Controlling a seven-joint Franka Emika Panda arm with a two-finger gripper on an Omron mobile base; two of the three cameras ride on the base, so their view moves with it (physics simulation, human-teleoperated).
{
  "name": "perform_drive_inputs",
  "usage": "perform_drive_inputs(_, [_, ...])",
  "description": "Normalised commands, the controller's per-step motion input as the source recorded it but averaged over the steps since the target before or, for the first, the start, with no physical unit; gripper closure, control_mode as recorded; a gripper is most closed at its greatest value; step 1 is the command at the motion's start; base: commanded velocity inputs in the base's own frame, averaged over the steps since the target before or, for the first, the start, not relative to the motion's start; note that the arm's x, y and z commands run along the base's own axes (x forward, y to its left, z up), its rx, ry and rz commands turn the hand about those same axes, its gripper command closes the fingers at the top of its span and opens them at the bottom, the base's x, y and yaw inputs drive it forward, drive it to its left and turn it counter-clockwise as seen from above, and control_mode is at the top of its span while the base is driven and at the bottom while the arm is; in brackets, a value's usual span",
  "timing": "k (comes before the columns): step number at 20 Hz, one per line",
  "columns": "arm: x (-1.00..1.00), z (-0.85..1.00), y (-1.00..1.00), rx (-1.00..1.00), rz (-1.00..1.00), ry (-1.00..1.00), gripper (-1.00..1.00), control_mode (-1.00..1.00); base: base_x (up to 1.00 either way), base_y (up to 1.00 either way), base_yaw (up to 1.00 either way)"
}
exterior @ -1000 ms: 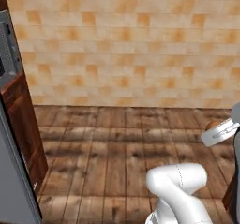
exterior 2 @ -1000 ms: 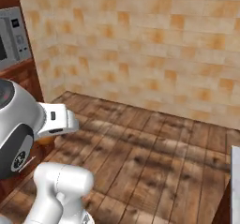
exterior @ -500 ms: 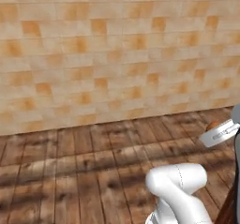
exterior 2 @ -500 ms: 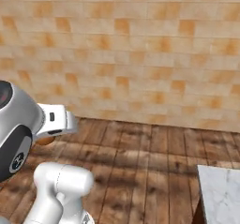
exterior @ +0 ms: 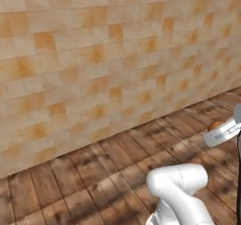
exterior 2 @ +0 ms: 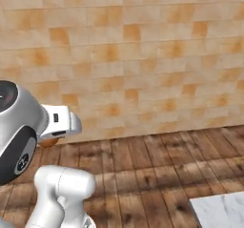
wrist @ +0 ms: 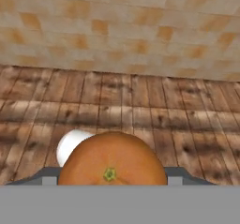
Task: Retrieve the orange and tangerine from the fridge and place them into the bowl on the dining table.
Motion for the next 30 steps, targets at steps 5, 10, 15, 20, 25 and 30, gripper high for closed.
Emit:
perform_drive_inputs(5, [0.0,0.0,0.0,0.0,0.0,0.0,1.0,1.0,1.0,0.0,-0.69])
perform_drive_inputs(10, [0.0,0.0,0.0,0.0,0.0,0.0,1.0,1.0,1.0,0.0,-0.64])
perform_drive_inputs(15, [0.0,0.0,0.0,0.0,0.0,0.0,1.0,1.0,1.0,0.0,-0.61])
perform_drive_inputs(20, [0.0,0.0,0.0,0.0,0.0,0.0,1.0,1.0,1.0,0.0,-0.6])
perform_drive_inputs(25, [0.0,0.0,0.0,0.0,0.0,0.0,1.0,1.0,1.0,0.0,-0.59])
perform_drive_inputs(30, [0.0,0.0,0.0,0.0,0.0,0.0,1.0,1.0,1.0,0.07,-0.52])
